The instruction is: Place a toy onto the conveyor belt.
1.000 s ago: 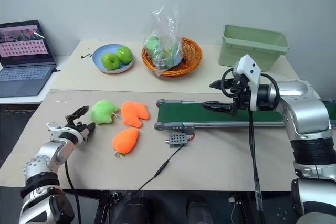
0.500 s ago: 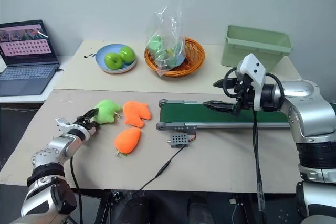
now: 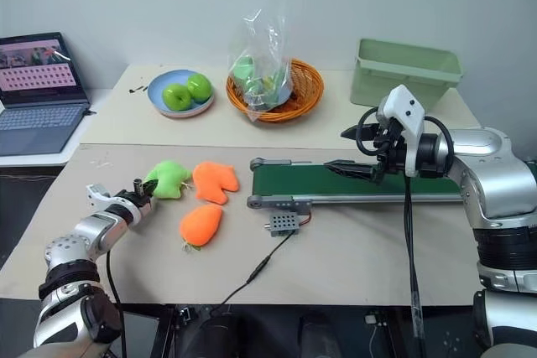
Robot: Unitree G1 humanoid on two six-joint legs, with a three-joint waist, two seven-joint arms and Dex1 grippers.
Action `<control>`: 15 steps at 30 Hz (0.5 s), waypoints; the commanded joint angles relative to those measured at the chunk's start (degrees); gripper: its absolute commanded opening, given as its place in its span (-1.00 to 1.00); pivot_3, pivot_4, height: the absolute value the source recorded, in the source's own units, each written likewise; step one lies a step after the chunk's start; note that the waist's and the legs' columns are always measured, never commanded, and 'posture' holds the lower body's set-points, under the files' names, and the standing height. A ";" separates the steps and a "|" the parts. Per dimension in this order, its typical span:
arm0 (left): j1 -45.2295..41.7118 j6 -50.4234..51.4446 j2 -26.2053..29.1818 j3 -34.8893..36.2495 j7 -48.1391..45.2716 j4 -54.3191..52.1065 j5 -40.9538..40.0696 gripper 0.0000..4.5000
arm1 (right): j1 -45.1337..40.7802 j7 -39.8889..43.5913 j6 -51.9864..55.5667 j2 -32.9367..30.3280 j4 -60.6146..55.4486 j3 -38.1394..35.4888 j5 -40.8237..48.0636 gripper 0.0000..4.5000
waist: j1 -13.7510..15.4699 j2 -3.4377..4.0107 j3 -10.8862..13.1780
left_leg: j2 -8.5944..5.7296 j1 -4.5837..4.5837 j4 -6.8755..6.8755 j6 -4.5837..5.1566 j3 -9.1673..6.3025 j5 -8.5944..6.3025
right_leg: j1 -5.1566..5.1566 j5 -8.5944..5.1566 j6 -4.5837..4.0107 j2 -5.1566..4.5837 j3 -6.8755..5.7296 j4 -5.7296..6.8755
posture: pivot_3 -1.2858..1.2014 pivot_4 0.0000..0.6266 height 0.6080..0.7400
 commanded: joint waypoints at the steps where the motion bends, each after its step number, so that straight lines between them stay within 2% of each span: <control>1: 0.60 -4.68 3.02 -2.03 -1.54 -10.03 4.95 -0.98 | -1.62 0.07 -1.65 -0.08 0.24 -1.39 -0.05 1.00 | -0.09 0.00 0.00 | -0.01 0.00 -0.01 0.00 0.01 0.00 | 0.00 0.00 0.00 -0.01 0.00 -0.02 | 0.03 -0.52 1.00; 4: 1.23 -5.63 4.10 -5.67 -0.22 -17.70 9.25 -0.98 | -1.80 0.02 -2.17 0.34 0.99 -1.12 -0.33 1.00 | -0.08 0.00 0.00 | 0.00 0.01 -0.02 0.00 0.03 0.00 | 0.00 0.00 0.00 -0.02 0.01 -0.04 | 0.03 -0.52 1.00; 9: -0.54 -10.69 13.43 -24.92 -4.94 -31.87 28.69 -0.98 | -2.50 0.53 -2.74 1.19 1.84 -0.26 -0.72 1.00 | 0.10 -0.08 0.05 | -0.01 0.00 -0.03 -0.01 0.01 0.00 | 0.01 0.00 -0.01 0.01 -0.02 -0.03 | 0.03 -0.52 1.00; 11: -1.25 -17.56 18.34 -33.33 -8.15 -36.44 39.33 -0.98 | -2.92 0.71 -2.92 1.46 2.23 -0.07 -0.94 1.00 | 0.26 -0.08 0.05 | -0.02 -0.04 -0.05 -0.01 0.02 0.00 | 0.00 0.00 0.00 0.00 -0.03 -0.08 | 0.03 -0.52 1.00; 15: -2.78 -33.01 25.19 -43.95 -12.25 -39.22 57.39 -0.98 | -3.27 0.81 -3.48 1.79 2.90 0.13 -1.38 1.00 | 0.29 -0.07 0.05 | -0.02 -0.08 -0.14 -0.01 0.11 0.00 | -0.03 0.01 0.01 -0.01 0.01 -0.25 | 0.03 -0.52 1.00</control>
